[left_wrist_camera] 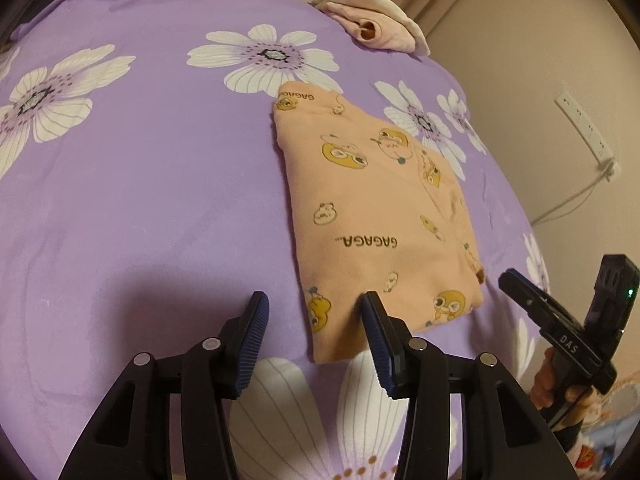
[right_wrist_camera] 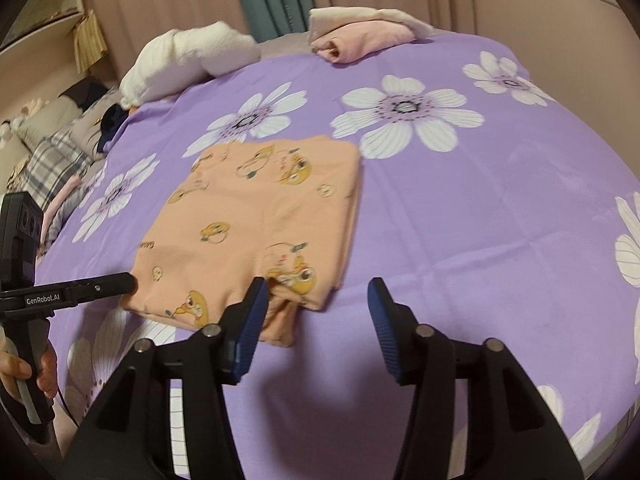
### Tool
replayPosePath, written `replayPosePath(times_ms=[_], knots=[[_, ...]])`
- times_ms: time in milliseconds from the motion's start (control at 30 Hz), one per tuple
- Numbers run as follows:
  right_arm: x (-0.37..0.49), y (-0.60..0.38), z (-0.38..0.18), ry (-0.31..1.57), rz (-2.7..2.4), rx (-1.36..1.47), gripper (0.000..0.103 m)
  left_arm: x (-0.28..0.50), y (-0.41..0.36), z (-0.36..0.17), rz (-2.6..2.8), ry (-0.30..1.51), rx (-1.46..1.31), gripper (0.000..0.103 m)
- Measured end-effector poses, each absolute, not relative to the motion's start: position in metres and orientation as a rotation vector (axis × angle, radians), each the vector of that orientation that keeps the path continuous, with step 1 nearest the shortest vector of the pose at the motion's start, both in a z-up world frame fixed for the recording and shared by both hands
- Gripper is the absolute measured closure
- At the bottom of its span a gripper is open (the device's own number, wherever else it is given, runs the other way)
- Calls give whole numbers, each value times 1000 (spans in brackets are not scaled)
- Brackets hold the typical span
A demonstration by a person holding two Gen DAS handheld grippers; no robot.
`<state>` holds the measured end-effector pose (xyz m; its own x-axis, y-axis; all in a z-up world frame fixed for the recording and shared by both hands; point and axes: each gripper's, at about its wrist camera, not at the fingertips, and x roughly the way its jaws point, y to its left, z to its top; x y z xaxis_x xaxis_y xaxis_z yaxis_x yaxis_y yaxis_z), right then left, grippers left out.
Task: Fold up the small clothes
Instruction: 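Open the right gripper and withdraw it from the folded shirt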
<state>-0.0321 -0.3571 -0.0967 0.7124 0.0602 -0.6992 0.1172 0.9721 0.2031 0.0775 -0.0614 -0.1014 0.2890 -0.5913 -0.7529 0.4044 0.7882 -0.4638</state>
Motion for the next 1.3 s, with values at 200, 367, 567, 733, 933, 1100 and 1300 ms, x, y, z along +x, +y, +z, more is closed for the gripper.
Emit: replayPosePath(times_ms=[200,367,567,733,933,1100,1300], knots=[[-29,-377,-99,788,-23,339,37,93,-64,-101,-694,1111,-251,43],[-22,-391,-106,798,9,470,29,111,-70,-104,-721,1128,-314,43],[-12,-397,-107,793,31,537,28,126,-77,-106,-730,1140,-355,43],[-5,-403,-109,792,47,578,26,130,-81,-108,-733,1151,-357,43],[-1,-408,-112,795,51,604,25,132,-80,-110,-733,1163,-370,43],[3,-413,-115,801,57,615,25,133,-80,-112,-728,1167,-375,40],[4,-417,-119,805,65,632,23,134,-82,-114,-727,1171,-381,40]])
